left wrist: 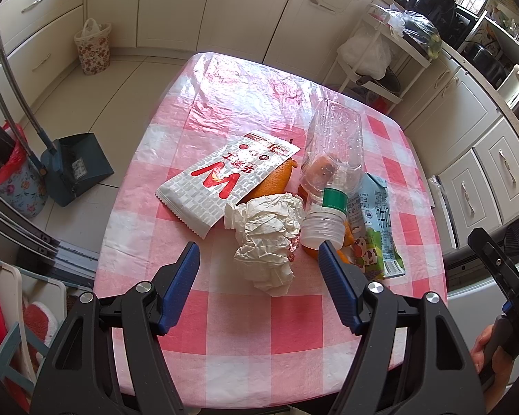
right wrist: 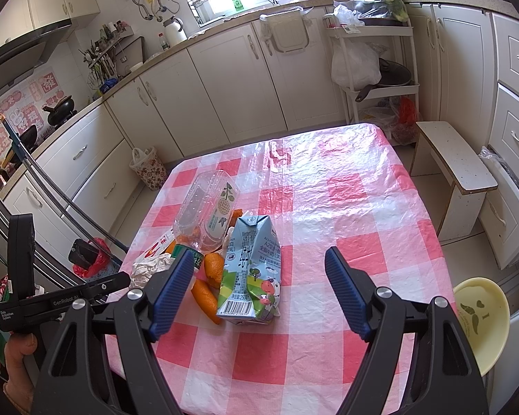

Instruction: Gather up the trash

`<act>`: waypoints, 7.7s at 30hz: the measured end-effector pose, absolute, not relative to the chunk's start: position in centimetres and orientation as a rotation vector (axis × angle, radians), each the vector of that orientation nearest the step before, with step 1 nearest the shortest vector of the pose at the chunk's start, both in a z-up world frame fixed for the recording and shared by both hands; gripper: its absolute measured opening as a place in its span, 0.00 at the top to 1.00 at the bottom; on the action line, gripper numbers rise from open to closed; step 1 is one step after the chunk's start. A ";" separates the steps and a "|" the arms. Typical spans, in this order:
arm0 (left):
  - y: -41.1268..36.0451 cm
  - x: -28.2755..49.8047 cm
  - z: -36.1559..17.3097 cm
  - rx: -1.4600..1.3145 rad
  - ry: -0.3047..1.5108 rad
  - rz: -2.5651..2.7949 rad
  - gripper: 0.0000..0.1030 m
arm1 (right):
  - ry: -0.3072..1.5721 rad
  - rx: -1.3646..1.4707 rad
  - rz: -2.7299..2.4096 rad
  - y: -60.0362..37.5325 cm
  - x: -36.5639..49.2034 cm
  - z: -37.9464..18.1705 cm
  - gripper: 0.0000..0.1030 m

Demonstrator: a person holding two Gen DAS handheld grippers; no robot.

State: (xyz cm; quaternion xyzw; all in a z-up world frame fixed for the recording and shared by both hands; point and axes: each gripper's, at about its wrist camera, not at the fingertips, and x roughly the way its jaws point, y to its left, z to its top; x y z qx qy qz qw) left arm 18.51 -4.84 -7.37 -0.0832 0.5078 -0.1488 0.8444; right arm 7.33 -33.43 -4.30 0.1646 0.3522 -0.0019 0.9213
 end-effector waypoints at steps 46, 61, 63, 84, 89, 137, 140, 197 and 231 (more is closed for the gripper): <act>-5.0 18.5 -7.3 -0.180 1.069 -0.316 0.34 | 0.721 0.339 -0.001 -33.5 7.4 -4.3 0.27; -5.1 18.5 -7.3 -0.180 1.068 -0.317 0.34 | 0.720 0.338 0.000 -33.4 7.4 -4.3 0.27; -5.1 18.5 -7.3 -0.180 1.068 -0.317 0.34 | 0.721 0.337 0.001 -33.4 7.4 -4.4 0.27; -5.3 18.7 -7.3 -0.185 1.068 -0.318 0.34 | 0.722 0.333 0.005 -32.6 7.7 -4.2 0.26; -4.9 18.6 -7.3 -0.189 1.067 -0.318 0.34 | 0.721 0.333 0.005 -32.7 7.7 -4.2 0.26; -4.3 18.6 -7.0 -0.214 1.047 -0.333 0.34 | 0.719 0.333 0.008 -32.6 7.7 -4.3 0.26; -4.2 18.6 -6.9 -0.214 1.046 -0.333 0.34 | 0.718 0.333 0.007 -32.5 7.7 -4.3 0.26; -3.9 18.4 -7.1 -0.220 1.046 -0.334 0.34 | 0.714 0.330 0.013 -32.7 7.8 -4.3 0.25; -4.8 19.0 -6.6 -0.248 1.038 -0.379 0.33 | 0.851 0.315 0.042 -33.2 10.6 -6.7 0.24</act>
